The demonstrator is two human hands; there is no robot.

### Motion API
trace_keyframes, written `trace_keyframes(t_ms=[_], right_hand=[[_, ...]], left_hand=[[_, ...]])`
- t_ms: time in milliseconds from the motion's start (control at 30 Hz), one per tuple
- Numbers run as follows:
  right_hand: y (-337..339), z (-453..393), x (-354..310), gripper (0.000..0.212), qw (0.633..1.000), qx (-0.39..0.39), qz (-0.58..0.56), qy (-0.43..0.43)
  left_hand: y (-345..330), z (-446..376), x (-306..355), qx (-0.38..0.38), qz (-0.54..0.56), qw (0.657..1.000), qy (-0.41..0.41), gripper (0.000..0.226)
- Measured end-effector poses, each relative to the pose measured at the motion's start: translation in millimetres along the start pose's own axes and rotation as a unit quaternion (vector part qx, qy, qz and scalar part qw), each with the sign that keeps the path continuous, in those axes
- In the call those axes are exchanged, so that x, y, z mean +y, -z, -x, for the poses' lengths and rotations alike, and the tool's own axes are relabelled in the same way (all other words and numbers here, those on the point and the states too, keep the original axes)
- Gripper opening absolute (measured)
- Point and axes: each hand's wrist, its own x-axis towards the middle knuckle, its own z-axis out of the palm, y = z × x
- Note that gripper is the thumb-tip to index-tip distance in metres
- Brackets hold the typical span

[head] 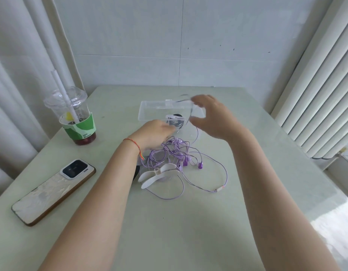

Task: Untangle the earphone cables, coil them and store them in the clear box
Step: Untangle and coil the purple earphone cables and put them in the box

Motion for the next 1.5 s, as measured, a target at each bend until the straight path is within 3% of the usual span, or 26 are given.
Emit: trace_keyframes(t_ms=[100, 233, 333, 467, 633, 800, 833, 933, 1033, 1267, 1400, 1467, 1500], right_hand=[[-5.2, 2.6, -22.4, 0.042, 0.994, 0.057, -0.054, 0.079], [-3.8, 9.0, -31.0, 0.036, 0.979, -0.025, -0.202, 0.028], [-0.9, 10.1, -28.9, 0.024, 0.98, -0.059, -0.19, 0.018], [7.9, 11.2, -26.2, 0.011, 0.975, -0.055, -0.216, 0.007], [11.9, 12.3, -25.9, 0.026, 0.973, -0.048, -0.22, 0.041], [9.8, 6.3, -18.3, 0.004, 0.969, -0.002, -0.246, 0.032], [8.6, 5.6, -17.9, 0.008, 0.967, 0.0, -0.255, 0.025], [1.0, 5.9, -22.0, 0.014, 0.97, -0.022, -0.238, 0.036], [-7.1, 7.2, -25.8, 0.013, 0.986, -0.059, -0.151, 0.027], [-6.3, 9.0, -14.9, 0.023, 0.978, -0.205, 0.03, -0.013], [-4.0, 7.0, -2.8, 0.025, 0.968, -0.24, 0.036, -0.057], [-2.3, 7.4, 1.6, 0.024, 0.966, -0.248, 0.015, -0.07], [-1.0, 7.7, 2.8, 0.029, 0.967, -0.246, 0.009, -0.069]], left_hand=[[-3.4, 5.5, 7.4, -0.055, 0.107, 0.993, -0.015, 0.042], [1.6, 12.4, 13.9, -0.087, 0.264, 0.959, -0.053, 0.047], [6.4, 12.0, 14.1, -0.096, 0.351, 0.93, -0.047, 0.05], [11.1, 14.3, 13.3, -0.139, 0.353, 0.924, -0.034, 0.045], [9.4, 20.5, 16.2, -0.189, 0.344, 0.919, -0.04, 0.036], [17.0, 21.8, 13.1, -0.21, 0.496, 0.838, -0.086, 0.037], [17.1, 22.3, 13.0, -0.21, 0.52, 0.821, -0.104, 0.036], [12.6, 24.5, 15.4, -0.179, 0.541, 0.808, -0.148, 0.035], [8.2, 24.7, 19.0, -0.149, 0.56, 0.801, -0.151, 0.032], [11.9, 13.4, 17.3, -0.078, 0.7, 0.701, -0.109, 0.023], [18.6, 5.4, 10.5, 0.002, 0.759, 0.645, -0.086, 0.024], [20.0, 0.1, 3.7, 0.056, 0.76, 0.644, -0.066, 0.023], [19.8, -2.0, 0.2, 0.082, 0.745, 0.659, -0.058, 0.022]])
